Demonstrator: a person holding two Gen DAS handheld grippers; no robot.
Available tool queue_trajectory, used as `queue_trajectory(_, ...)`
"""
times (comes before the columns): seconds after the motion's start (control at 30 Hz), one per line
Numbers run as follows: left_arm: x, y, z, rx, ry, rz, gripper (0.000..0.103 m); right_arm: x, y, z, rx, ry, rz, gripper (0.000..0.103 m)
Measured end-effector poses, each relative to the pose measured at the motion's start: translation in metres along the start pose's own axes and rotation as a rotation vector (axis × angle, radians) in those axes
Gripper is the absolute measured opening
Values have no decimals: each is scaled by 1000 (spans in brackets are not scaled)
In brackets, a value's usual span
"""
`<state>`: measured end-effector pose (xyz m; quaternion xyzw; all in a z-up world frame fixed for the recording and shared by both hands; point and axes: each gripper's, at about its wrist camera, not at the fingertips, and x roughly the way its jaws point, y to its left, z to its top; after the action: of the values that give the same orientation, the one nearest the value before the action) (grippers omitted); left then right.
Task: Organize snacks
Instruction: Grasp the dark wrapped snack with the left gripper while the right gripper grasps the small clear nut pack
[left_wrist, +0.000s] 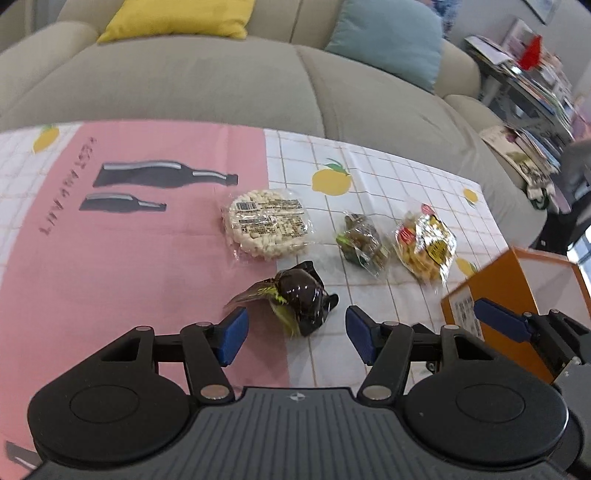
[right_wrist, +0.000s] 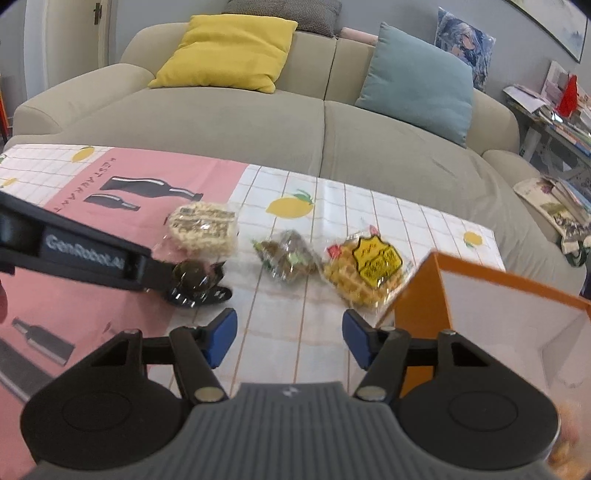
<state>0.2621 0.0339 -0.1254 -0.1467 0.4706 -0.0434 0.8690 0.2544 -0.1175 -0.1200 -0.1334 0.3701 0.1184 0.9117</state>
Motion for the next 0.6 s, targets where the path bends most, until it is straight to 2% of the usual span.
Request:
queue_trajectory(0.13,19,6,9,-98,45,7,71,20,4,10,-49,-5,-19,60)
queue_trajectory(0.43,52,10,18,-195,102,32,71,60,23,18,-202,-35,-50,59)
queue_trajectory(0.53,60,9,18,-200,117,42,70,73,28,18,-244,-42,-56,56)
queue_trajectory(0.6,63,11,17,-212,130,31,66,81,27,18,-244,-42,-53,55)
